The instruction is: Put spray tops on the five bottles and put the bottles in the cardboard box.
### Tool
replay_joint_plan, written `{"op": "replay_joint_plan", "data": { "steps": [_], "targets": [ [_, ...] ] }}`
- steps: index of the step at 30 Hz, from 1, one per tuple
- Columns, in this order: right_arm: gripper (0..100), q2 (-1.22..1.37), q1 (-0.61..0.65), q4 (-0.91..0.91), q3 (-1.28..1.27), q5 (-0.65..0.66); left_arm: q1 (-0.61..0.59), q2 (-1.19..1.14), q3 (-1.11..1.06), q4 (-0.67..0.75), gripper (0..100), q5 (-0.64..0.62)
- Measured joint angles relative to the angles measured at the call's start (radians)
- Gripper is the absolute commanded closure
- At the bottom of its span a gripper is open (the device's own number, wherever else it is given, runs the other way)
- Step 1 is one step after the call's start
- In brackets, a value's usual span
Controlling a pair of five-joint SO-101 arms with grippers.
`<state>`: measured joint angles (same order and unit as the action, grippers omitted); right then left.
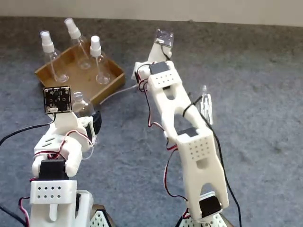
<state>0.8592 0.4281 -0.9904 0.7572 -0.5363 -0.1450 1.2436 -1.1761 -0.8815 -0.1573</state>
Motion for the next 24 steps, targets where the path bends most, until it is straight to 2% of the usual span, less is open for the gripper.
{"op": "replay_joint_plan", "data": {
  "steps": [11,18,24],
  "targets": [
    [80.3,0.258,0.0,-0.123,0.391,0.0,0.0,0.0,0.0,0.0,89,0.0],
    [98.9,0.333,-0.002,-0.221,0.505,0.0,0.0,0.0,0.0,0.0,89,0.0],
    [99.3,0.338,0.0,-0.325,0.517,0.147,0.0,0.0,0.0,0.0,89,0.0]
  ]
}}
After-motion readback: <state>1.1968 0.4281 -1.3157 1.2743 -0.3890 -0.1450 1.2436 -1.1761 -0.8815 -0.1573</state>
